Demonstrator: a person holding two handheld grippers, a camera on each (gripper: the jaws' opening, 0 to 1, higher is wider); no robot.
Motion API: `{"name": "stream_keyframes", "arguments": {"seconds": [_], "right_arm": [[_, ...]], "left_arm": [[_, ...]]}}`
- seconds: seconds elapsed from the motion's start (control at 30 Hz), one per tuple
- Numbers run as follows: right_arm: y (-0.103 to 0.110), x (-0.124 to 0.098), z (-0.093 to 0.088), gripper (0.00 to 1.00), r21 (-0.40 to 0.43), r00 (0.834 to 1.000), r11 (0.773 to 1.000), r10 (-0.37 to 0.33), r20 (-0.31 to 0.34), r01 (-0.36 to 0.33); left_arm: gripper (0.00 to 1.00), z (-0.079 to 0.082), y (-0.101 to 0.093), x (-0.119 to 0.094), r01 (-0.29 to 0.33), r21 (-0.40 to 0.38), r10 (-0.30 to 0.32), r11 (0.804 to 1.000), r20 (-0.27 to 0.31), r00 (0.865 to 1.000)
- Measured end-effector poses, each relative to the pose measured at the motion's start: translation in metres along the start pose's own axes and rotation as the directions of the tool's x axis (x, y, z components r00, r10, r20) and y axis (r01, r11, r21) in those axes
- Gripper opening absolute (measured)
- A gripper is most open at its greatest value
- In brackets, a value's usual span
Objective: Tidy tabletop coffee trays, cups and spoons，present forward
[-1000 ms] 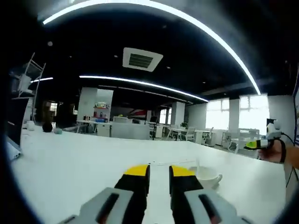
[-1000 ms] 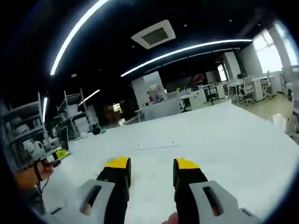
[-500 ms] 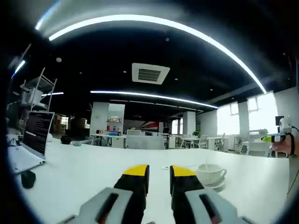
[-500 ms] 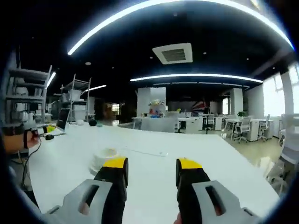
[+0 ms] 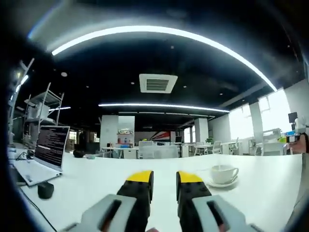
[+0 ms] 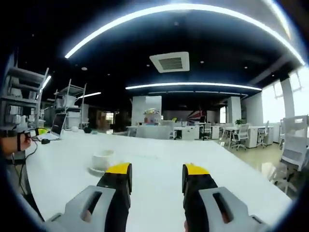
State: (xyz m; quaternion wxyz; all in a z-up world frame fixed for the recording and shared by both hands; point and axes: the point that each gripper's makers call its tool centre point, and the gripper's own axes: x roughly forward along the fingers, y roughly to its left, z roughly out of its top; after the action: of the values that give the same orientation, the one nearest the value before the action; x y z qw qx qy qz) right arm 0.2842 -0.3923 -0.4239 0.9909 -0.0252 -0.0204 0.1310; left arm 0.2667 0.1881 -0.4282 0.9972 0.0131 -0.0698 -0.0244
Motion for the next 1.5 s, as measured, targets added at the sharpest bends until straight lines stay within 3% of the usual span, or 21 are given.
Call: {"name": "stream_keyframes", "arguments": {"seconds": [0.07, 0.27, 0.67, 0.77, 1.0, 1.33, 1.5], "right_arm": [[0.0, -0.004, -0.006, 0.42, -0.004, 1.0, 1.0, -0.012, -0.008, 0.012], [0.004, -0.012, -0.021, 0.41, 0.01, 0.999, 0.999, -0.045, -0.01, 0.045], [0.011, -0.014, -0.003, 0.41, -0.025, 0.998, 0.998, -0.061, -0.003, 0.061], [0.014, -0.012, 0.002, 0.41, -0.012, 0.998, 0.999, -0.052, 0.023, 0.052], [0.014, -0.01, -0.001, 0.41, 0.007, 0.999, 0.999, -0.047, 0.017, 0.047], [0.013, -0.012, -0.008, 0.41, 0.003, 0.999, 0.999, -0.038, -0.005, 0.038], [0.015, -0.015, -0.015, 0.41, 0.018, 1.0, 1.0, 0.003, -0.009, -0.002]], "left_arm": [[0.21, -0.006, 0.005, -0.001, 0.003, 0.0, -0.003, 1.0, 0.0, 1.0], [0.21, -0.015, -0.005, -0.006, 0.009, -0.037, -0.009, 0.999, -0.002, 1.0], [0.23, -0.001, -0.007, -0.006, 0.009, -0.032, -0.008, 0.999, 0.019, 1.0], [0.24, -0.003, -0.013, -0.005, 0.024, -0.025, -0.024, 0.999, 0.01, 1.0], [0.25, -0.011, -0.017, -0.008, 0.039, -0.016, -0.039, 0.999, -0.022, 0.999], [0.26, -0.007, -0.016, -0.007, 0.065, -0.015, -0.065, 0.998, -0.022, 0.998], [0.26, -0.008, -0.018, -0.007, 0.098, 0.003, -0.098, 0.995, -0.029, 0.995]]}}
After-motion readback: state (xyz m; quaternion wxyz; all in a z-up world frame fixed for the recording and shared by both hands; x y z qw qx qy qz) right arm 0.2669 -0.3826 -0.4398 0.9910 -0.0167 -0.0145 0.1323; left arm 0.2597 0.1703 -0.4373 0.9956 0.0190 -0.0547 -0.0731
